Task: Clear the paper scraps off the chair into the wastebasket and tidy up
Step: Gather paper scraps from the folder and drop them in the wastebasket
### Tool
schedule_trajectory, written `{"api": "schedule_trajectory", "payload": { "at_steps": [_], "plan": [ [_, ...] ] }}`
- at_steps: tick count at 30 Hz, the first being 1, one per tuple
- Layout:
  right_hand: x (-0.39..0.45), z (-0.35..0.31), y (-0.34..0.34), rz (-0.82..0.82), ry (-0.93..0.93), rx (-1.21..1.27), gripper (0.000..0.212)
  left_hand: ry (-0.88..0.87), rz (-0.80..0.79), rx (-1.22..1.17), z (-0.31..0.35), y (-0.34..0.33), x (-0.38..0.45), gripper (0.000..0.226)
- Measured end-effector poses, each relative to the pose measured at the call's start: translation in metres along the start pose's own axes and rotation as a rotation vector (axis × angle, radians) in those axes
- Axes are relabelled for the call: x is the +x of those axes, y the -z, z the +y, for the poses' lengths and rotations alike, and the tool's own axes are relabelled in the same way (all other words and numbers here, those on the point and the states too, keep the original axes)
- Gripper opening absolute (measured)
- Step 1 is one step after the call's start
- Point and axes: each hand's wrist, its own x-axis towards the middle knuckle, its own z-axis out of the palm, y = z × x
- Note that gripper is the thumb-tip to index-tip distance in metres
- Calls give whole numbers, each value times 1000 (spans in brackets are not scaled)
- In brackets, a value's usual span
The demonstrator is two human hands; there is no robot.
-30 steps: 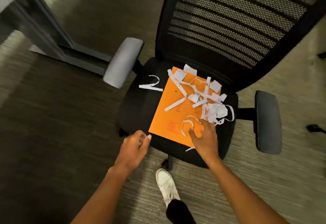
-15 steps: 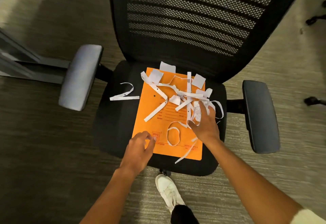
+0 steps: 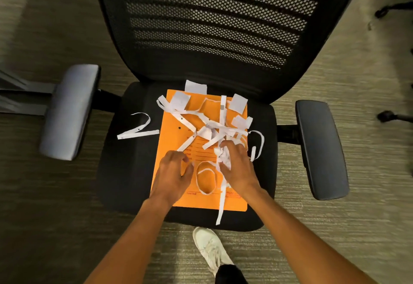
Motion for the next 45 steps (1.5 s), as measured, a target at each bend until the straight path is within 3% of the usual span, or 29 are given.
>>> {"api": "schedule_trajectory", "payload": {
  "at_steps": [7,13,18,26,35,45],
  "plan": [
    [-27,5,3,109,90,249,48,-20,-4,218,20,-8,48,56],
    [-34,17,9,177,83,323,53,-83,-41,372,33,-27,74,66],
    [-33,26,12,238,40,326,53,-158,19,367,35,-40,78,41],
    [-19,27,15,303,-63,294,62,-110,4,219,23,-30,70,16],
    [16,-1,-10,146,-321,-70,106,-43,70,139,0,1,47,27],
    [27,-31,-42,92,-264,38,86,-15,87,125,-31,19,16,28]
  ]
}}
